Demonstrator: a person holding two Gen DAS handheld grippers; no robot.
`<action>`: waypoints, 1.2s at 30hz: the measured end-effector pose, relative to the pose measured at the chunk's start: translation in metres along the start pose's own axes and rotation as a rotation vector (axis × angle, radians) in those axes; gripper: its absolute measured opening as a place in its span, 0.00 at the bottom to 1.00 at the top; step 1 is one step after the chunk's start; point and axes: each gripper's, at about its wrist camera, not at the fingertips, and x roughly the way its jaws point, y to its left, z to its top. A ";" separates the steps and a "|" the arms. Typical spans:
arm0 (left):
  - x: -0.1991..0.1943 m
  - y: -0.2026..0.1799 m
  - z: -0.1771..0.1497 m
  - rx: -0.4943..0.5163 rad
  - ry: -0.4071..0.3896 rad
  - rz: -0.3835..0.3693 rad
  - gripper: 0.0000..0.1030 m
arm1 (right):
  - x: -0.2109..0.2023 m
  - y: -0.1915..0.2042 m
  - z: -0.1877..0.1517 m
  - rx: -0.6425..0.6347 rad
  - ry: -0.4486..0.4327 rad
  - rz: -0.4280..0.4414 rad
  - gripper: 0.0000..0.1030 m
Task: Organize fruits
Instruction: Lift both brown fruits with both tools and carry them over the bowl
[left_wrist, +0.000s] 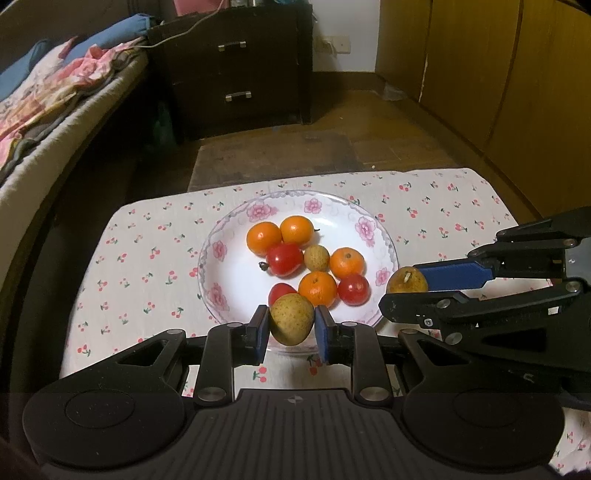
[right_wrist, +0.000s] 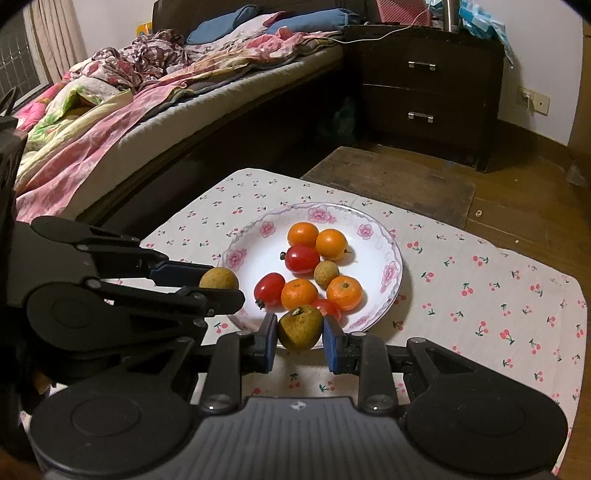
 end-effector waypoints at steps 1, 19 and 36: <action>0.000 0.000 0.002 0.000 -0.002 0.002 0.31 | 0.000 -0.001 0.001 0.000 -0.002 -0.002 0.33; 0.002 0.001 0.028 -0.023 -0.049 0.025 0.31 | -0.001 -0.013 0.025 0.021 -0.052 -0.022 0.34; 0.011 0.005 0.038 -0.034 -0.050 0.038 0.31 | 0.007 -0.019 0.034 0.021 -0.057 -0.029 0.34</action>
